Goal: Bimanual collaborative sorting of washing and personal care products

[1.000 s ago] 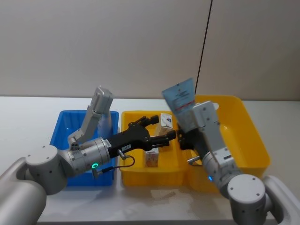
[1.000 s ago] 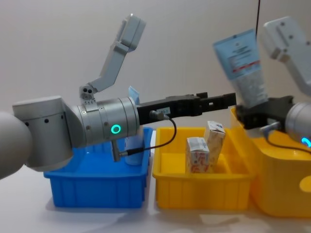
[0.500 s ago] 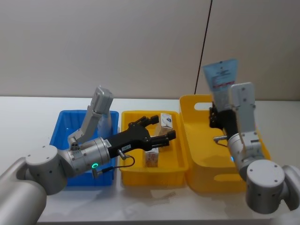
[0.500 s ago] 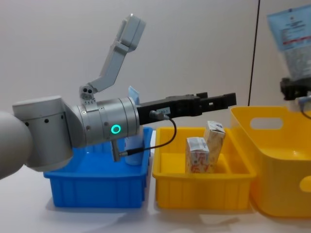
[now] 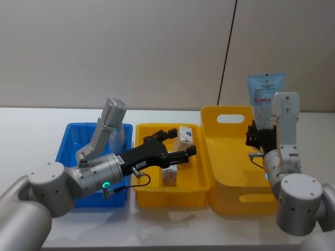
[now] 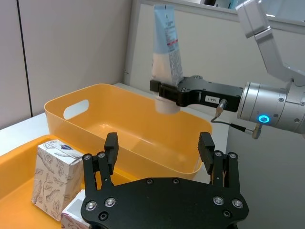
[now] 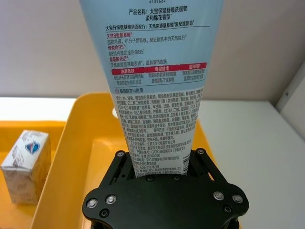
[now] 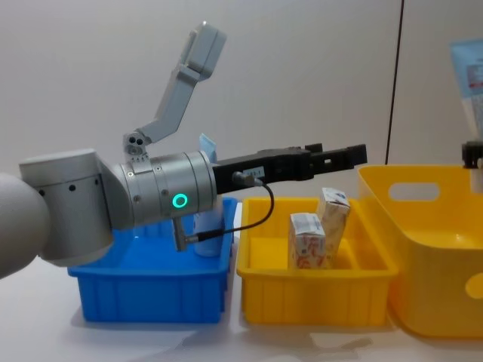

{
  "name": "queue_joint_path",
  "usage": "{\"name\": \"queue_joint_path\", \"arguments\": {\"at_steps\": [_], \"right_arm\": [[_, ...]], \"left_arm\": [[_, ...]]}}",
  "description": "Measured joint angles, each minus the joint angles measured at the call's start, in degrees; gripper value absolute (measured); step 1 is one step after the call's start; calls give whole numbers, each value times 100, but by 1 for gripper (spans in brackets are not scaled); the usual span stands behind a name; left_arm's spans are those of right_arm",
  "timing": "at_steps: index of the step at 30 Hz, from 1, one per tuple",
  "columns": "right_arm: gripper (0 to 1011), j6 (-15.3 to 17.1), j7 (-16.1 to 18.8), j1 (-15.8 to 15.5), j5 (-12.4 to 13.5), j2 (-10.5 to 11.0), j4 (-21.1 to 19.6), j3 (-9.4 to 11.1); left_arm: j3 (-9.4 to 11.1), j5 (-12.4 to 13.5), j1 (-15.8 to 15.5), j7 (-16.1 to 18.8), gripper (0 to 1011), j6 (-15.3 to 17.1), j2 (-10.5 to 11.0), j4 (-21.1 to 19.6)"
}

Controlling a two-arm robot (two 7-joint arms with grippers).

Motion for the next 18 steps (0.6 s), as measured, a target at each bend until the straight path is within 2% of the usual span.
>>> {"name": "queue_joint_path", "arguments": {"at_steps": [7, 18], "right_arm": [[297, 361, -46, -61, 87, -154, -85, 97], [297, 617, -118, -72, 156, -354, -120, 206]], "left_arm": [[0, 0, 0, 0, 1001, 0, 0, 0], [0, 0, 0, -1, 1001, 0, 0, 0]]}}
